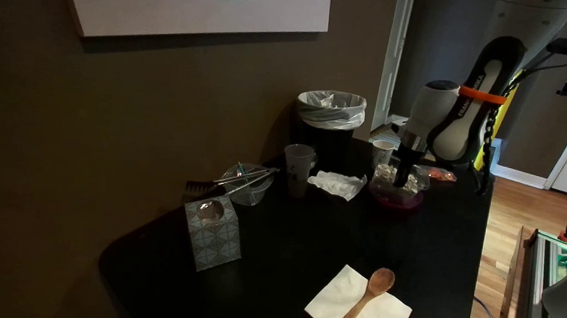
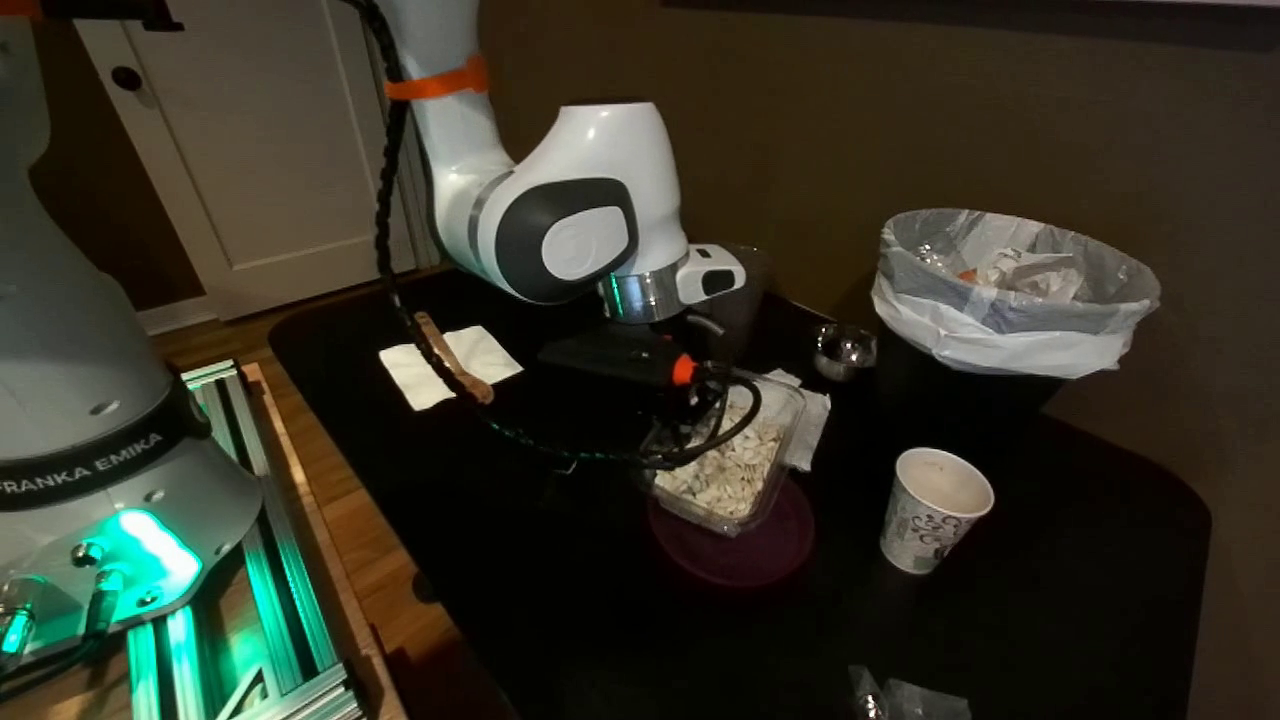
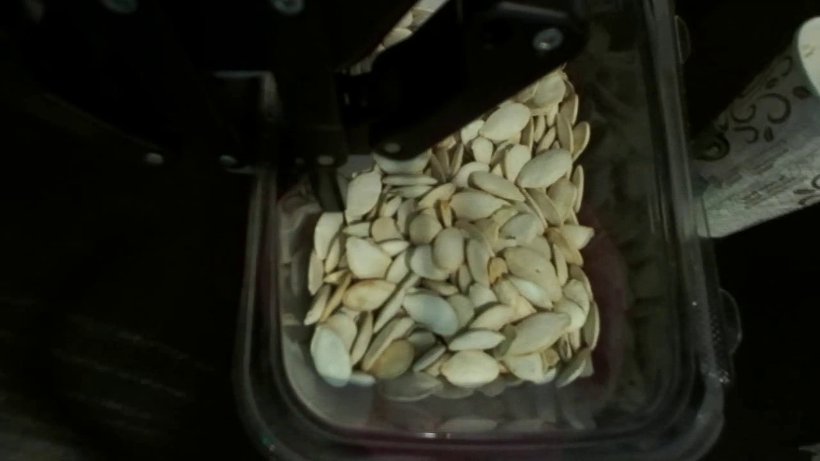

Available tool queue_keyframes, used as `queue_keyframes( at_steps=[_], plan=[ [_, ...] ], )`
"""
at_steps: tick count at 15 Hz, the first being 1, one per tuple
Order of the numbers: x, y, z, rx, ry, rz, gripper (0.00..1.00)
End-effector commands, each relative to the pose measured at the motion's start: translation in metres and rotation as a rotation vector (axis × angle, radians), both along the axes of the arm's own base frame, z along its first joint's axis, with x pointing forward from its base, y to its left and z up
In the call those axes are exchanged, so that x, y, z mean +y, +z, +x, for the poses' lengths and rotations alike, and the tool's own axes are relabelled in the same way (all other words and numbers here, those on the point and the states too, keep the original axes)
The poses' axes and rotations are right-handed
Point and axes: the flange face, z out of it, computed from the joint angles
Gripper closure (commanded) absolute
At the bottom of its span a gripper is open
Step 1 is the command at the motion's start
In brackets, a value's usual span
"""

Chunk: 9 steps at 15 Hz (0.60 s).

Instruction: Pick up the lunchbox from the plate and move it to the left

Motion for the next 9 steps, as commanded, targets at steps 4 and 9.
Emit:
queue_keyframes(
  at_steps=[4, 9],
  plan=[
    [0.051, 0.011, -0.028, 0.033, 0.305, -0.083, 0.99],
    [0.064, 0.006, -0.025, 0.061, 0.332, -0.097, 0.94]
  ],
)
